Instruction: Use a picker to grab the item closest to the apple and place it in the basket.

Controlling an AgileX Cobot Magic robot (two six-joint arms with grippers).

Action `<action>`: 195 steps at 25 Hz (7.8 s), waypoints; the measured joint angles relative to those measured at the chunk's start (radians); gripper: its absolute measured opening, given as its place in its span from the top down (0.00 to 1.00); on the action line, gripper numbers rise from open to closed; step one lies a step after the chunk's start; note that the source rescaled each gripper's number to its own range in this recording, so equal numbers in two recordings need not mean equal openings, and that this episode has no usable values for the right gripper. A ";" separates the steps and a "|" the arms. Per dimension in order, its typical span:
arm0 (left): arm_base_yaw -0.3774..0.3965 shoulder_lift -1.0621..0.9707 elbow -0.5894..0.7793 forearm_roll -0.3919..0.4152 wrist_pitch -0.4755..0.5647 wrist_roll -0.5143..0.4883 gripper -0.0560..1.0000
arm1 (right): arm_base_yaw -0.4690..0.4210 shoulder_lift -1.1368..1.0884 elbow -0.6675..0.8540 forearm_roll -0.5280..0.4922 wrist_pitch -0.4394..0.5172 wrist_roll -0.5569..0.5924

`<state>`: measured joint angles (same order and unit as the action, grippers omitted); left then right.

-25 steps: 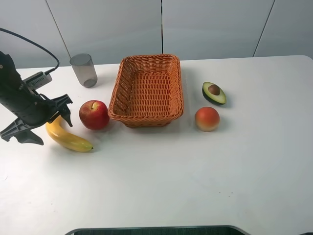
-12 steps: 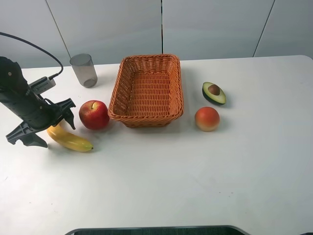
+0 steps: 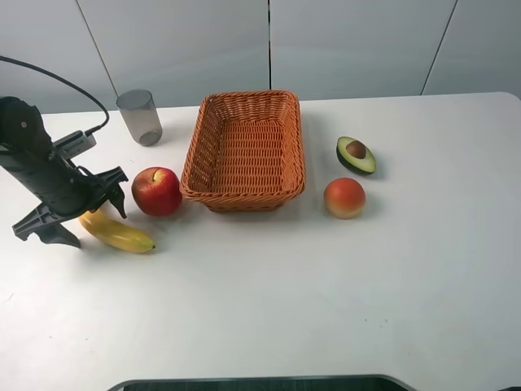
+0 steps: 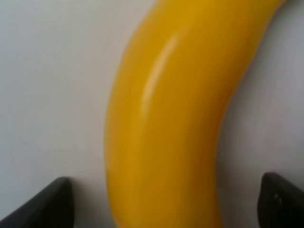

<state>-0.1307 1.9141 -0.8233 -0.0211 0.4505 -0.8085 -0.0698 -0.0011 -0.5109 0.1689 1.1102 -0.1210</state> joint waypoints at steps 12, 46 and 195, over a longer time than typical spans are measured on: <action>0.002 0.009 -0.003 0.021 0.034 -0.005 0.84 | 0.000 0.000 0.000 0.000 0.000 0.000; 0.002 -0.033 0.011 0.003 0.029 0.066 0.94 | 0.000 0.000 0.000 0.000 0.000 0.000; 0.051 -1.742 0.212 -0.014 0.530 0.753 0.02 | 0.000 0.000 0.000 0.000 0.000 0.000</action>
<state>-0.0799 0.1719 -0.6113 -0.0352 0.9806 -0.0557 -0.0698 -0.0011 -0.5109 0.1689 1.1102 -0.1210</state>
